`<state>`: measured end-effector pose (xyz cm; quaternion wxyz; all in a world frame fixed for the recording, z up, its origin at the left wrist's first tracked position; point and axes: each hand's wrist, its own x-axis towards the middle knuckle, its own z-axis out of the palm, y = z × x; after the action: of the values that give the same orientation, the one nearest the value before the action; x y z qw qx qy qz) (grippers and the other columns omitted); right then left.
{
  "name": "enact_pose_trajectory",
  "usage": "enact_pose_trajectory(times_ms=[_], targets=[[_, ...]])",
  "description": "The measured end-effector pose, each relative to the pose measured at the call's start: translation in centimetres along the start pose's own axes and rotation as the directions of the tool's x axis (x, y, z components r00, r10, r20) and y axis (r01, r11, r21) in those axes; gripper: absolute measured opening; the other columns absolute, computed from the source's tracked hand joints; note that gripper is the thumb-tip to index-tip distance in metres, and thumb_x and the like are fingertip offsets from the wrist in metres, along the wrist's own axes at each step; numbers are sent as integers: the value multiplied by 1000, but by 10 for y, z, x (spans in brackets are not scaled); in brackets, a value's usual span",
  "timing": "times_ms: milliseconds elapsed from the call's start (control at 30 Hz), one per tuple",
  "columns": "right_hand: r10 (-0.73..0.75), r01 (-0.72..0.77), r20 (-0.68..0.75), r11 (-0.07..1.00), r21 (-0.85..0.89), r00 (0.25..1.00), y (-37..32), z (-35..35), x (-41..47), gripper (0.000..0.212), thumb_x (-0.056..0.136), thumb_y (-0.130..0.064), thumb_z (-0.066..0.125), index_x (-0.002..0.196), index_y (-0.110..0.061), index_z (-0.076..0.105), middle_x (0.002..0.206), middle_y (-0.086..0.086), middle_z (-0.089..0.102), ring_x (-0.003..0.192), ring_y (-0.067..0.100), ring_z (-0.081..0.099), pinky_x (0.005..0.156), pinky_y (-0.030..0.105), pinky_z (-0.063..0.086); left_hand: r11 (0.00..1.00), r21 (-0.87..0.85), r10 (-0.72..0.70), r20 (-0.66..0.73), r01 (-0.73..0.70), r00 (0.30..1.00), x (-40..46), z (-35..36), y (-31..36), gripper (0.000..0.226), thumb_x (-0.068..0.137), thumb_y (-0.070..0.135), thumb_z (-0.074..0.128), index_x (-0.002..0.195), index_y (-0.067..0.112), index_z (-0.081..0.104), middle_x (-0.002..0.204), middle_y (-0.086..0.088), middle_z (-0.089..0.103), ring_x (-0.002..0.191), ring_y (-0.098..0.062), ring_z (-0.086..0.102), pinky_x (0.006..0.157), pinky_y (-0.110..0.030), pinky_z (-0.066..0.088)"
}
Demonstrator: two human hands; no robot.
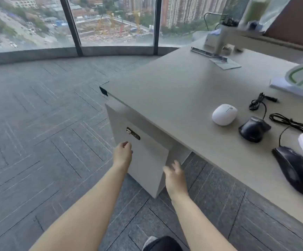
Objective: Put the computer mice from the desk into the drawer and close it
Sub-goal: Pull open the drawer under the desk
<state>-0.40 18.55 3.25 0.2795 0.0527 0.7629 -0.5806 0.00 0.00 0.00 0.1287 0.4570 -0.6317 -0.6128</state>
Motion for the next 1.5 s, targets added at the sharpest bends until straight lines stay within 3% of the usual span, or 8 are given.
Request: enact_pose_trajectory(times_ms=[67,200,400,567,800,967,1200,1500], targets=[[-19,19,-12,1000,8,1000,-4,4,7,59,96,-18,49,152,-20,30,154,4,40,141,23,39,104,35,33,990,-117,-84,2,83,997,12,4,5,15,90,19,42,82,17,54,89,-8,57,85,-26,60,76,-38,48],[-53,52,-39,998,-26,998,-2,14,19,56,86,-20,49,141,-22,47,137,0,60,128,22,55,104,41,46,945,-269,-182,44,187,982,37,19,21,19,96,26,44,102,10,52,95,-8,56,88,-29,60,88,-45,52],[-108,96,-147,991,-89,983,-6,18,22,34,82,-10,49,109,-22,67,104,-4,74,96,15,68,81,37,56,935,-295,-227,-65,198,972,63,28,23,25,96,26,41,106,6,51,103,-16,55,90,-34,58,69,-45,56],[-176,156,-134,977,-148,975,-2,15,20,29,84,-7,49,101,-16,70,97,-3,76,82,9,67,62,19,45,924,-339,-228,-117,177,966,63,29,24,25,96,18,42,110,2,54,107,-12,50,84,-31,51,75,-49,57],[-182,176,-38,976,-126,983,27,26,-18,33,88,-30,46,80,-5,65,69,5,64,67,16,51,64,32,40,908,-396,-215,-167,134,962,16,-32,-6,14,97,18,41,103,8,50,104,-10,54,92,-26,53,54,-31,49],[-118,138,141,980,-142,983,46,44,-41,43,79,-40,50,75,0,66,84,26,70,66,20,55,64,33,40,863,-467,-290,-150,191,945,-10,-85,-38,11,96,17,45,98,9,53,99,-12,59,93,-28,55,79,-47,57],[-19,144,430,954,-261,902,58,83,-97,28,76,-31,58,67,-9,72,77,13,73,73,19,64,66,34,49,824,-535,-325,-175,188,929,-54,-180,-81,14,95,17,51,104,9,58,112,-8,64,110,-28,62,51,-38,60],[-11,216,549,925,-312,836,78,110,-142,27,78,-32,60,73,-8,72,86,9,77,78,15,67,65,30,52,852,-504,-278,-206,142,938,-90,-232,-105,31,98,18,45,122,3,58,118,-11,63,102,-28,63,46,-36,58]])
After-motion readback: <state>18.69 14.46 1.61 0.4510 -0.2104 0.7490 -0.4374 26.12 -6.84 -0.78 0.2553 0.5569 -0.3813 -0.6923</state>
